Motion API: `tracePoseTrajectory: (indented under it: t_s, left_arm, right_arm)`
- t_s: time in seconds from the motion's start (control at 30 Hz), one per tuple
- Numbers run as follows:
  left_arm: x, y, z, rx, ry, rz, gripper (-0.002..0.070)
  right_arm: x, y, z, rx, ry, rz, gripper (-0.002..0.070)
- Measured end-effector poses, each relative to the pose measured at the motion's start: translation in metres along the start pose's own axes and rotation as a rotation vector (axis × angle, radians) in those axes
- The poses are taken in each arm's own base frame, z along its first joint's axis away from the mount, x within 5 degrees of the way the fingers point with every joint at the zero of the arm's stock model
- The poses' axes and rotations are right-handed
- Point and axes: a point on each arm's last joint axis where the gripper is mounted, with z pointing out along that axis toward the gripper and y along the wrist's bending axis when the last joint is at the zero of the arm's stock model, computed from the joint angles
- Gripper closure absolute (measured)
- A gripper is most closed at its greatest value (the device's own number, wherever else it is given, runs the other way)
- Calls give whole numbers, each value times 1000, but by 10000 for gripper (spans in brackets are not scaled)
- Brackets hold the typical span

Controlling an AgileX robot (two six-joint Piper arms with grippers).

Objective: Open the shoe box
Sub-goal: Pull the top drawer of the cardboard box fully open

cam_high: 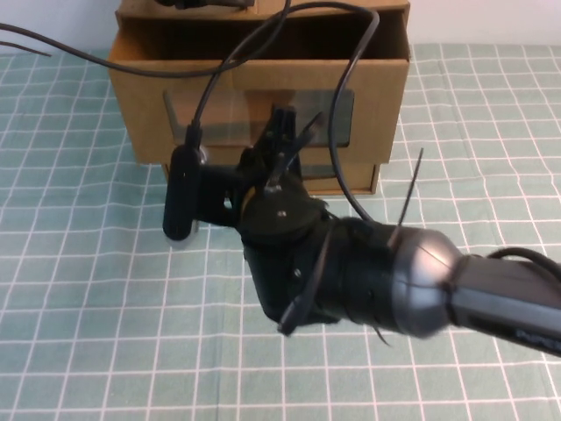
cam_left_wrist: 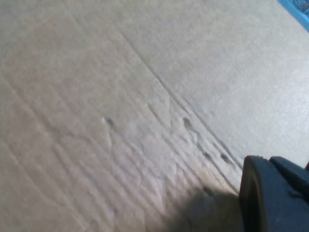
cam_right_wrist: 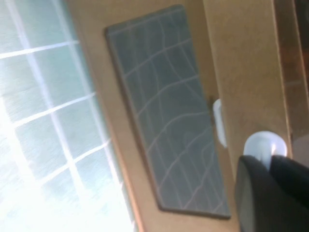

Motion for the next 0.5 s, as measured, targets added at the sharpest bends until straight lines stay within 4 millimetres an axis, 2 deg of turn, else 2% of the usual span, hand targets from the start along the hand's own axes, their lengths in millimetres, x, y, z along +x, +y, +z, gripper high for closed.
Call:
tracePoseTrajectory:
  t_s: [0.1, 0.3, 0.5]
  left_arm:
    - [0, 0, 0, 4, -2, -2, 680]
    - [0, 0, 1, 6, -4, -7, 680]
    - [0, 0, 1, 8, -5, -8, 680]
  right_arm:
    - [4, 6, -15, -30, -15, -19, 666]
    - [18, 29, -46, -119, -46, -12, 666]
    - [21, 47, -65, -158, -54, 24, 666]
